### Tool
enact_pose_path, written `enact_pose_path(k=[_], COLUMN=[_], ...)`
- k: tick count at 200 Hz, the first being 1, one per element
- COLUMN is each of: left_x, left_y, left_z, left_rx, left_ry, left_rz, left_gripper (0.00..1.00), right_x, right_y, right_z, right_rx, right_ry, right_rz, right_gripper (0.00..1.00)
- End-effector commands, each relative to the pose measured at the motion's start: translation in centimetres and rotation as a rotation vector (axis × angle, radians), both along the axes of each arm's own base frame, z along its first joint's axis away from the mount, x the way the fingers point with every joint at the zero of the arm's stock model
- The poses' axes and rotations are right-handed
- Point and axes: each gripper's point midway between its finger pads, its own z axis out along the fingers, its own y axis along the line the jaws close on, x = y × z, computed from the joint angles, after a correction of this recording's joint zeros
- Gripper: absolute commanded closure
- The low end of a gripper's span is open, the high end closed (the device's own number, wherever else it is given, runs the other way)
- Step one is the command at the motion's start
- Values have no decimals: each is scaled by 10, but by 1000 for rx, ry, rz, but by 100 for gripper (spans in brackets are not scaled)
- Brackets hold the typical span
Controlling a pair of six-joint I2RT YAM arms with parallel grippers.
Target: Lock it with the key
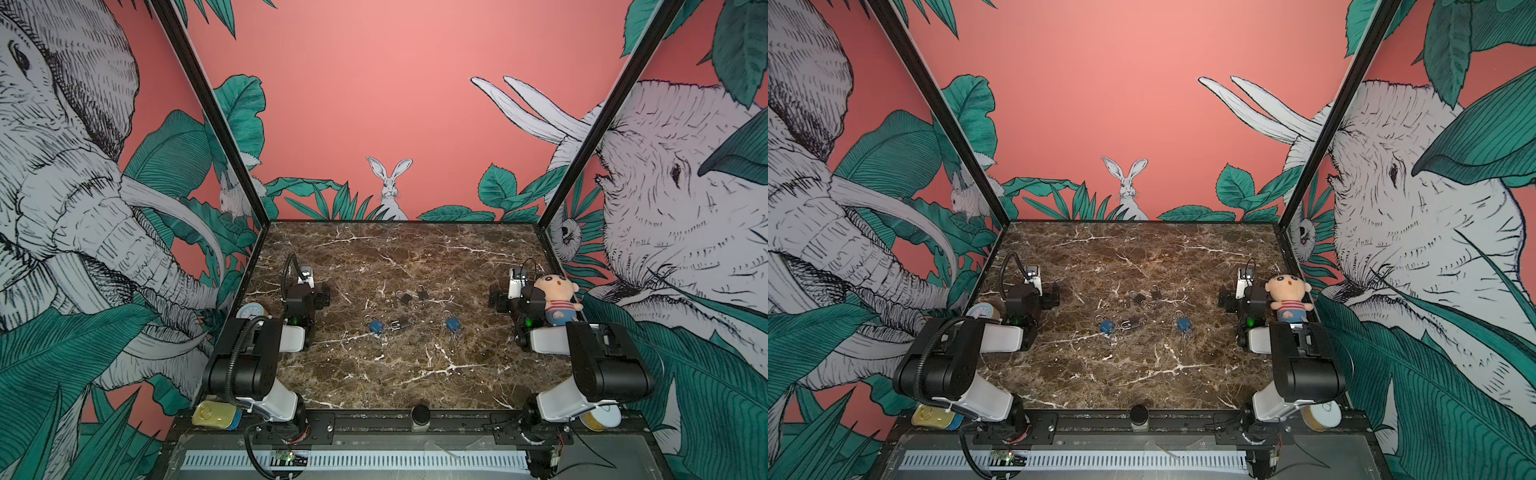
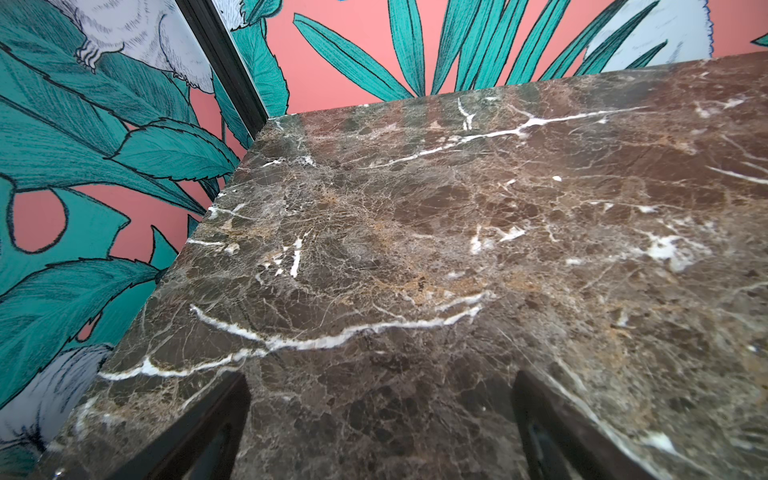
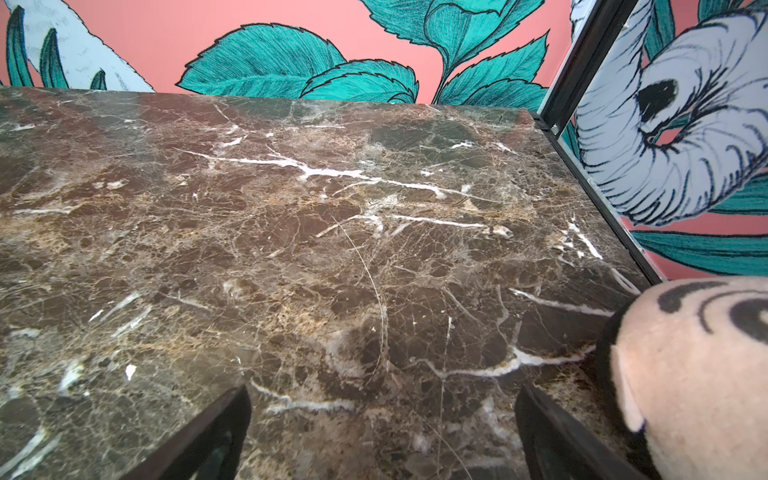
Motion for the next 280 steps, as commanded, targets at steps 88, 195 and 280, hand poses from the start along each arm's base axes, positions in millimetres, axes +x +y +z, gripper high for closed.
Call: enact_pose_path(k=[88,195,280], left_x=[0,-34,-70], left_y=[9,-6,-92], left_z=[21,101,80], left_rx=[8,-238,-430], left_ry=[-39,115,240], left_rz=[46,98,-112], left_gripper=[19,45,55], right_x=[-3,-41,-106], right_y=[-18,53,147], right_z=[33,81,8], right_rx=[-25,-76,-39], right_ry=[-69,214,562], right_rz=[-112,-63,267], right_gripper=[4,30,40])
